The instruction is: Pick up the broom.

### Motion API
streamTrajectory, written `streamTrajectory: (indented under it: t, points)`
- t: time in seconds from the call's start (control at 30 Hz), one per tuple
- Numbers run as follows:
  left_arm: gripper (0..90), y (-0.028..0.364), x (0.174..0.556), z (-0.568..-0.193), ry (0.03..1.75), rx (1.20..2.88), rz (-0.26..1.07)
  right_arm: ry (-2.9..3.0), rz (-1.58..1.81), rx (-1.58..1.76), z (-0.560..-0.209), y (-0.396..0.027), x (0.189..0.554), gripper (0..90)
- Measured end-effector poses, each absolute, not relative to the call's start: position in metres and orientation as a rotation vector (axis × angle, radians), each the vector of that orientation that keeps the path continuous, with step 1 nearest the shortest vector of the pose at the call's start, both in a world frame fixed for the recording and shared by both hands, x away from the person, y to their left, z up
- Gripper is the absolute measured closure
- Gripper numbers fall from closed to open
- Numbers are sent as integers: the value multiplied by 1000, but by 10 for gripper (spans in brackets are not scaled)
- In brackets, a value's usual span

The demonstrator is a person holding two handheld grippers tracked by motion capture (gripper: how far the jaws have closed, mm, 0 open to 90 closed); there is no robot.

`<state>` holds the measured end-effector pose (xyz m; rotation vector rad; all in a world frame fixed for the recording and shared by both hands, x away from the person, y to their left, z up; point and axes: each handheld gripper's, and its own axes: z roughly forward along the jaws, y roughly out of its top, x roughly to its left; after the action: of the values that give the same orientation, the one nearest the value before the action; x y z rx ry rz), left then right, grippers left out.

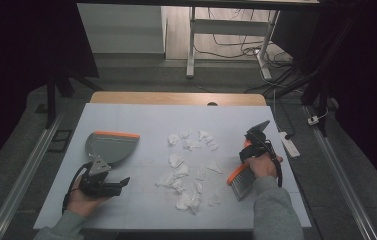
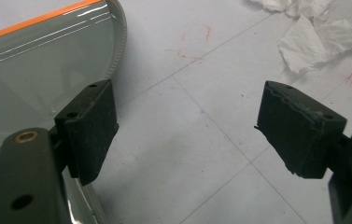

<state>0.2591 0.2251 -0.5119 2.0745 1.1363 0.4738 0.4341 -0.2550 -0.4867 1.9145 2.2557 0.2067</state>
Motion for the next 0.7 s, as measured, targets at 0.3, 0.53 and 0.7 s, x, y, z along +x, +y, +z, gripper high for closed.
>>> streamTrajectory:
  t: [0.3,0.53,0.7]
  points:
    - [211,225,259,-512,1131,2079,479,2148,166,2028,-488,-247,435,662]
    - [212,225,258,-513,1133,2085,477,2146,194,1992,-489,-245,431,705]
    - [213,226,259,-515,1141,2087,474,2235,283,1964,-487,-257,430,707]
